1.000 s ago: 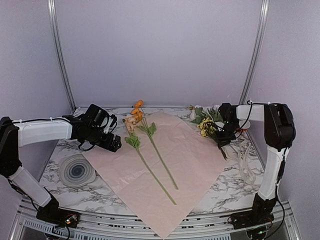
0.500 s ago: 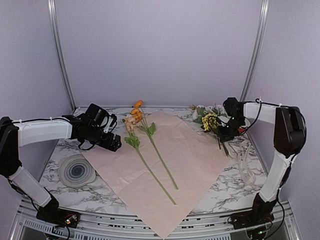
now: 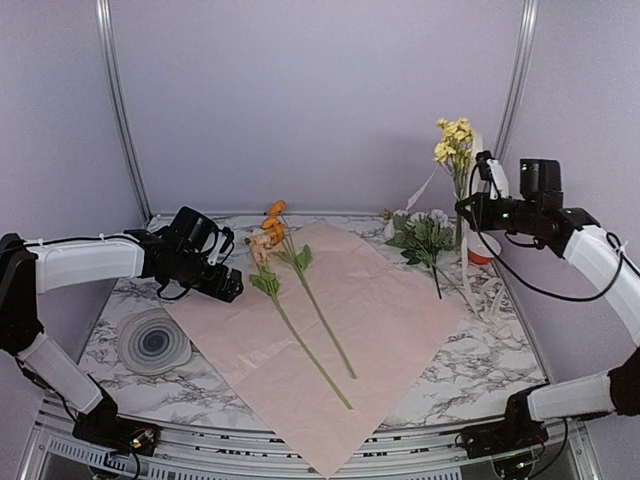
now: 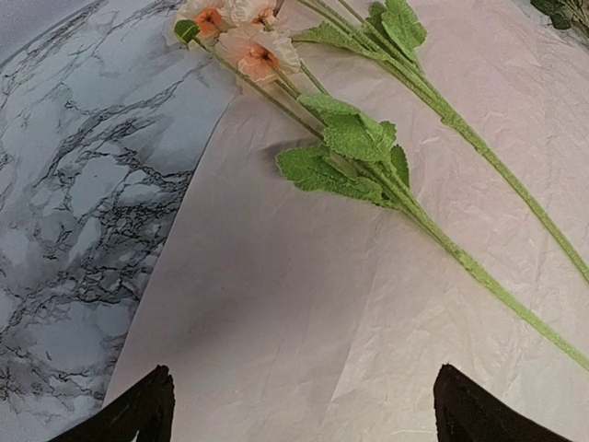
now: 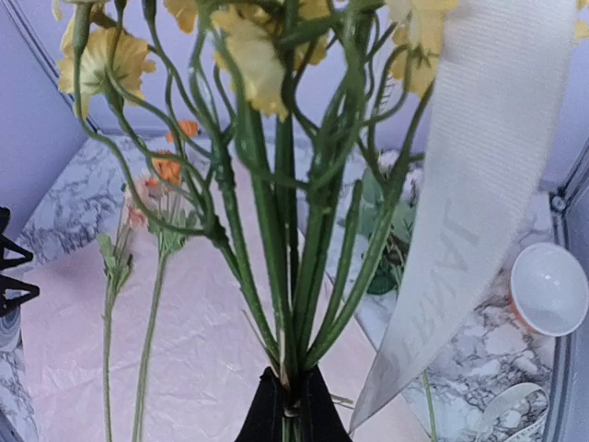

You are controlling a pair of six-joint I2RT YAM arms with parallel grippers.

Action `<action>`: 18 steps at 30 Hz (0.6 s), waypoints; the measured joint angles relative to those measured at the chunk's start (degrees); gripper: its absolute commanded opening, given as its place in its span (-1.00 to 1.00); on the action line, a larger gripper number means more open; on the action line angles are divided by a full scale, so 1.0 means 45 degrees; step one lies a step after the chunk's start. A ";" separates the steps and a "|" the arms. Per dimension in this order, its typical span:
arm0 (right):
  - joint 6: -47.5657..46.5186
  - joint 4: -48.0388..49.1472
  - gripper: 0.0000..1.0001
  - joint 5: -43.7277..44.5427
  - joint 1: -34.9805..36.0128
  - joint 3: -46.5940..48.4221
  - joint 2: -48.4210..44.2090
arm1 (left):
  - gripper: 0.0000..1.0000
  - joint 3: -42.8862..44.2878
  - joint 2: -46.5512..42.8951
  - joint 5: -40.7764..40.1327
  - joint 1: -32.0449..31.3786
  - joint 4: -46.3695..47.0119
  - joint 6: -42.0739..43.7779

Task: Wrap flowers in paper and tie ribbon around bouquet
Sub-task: Place the fake flower on the flattened wrapping paper.

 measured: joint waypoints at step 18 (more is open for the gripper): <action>0.6756 0.3934 -1.00 -0.4367 -0.3721 -0.1399 -0.1307 | 0.98 0.0005 0.0000 0.0010 -0.0010 0.0000 0.0000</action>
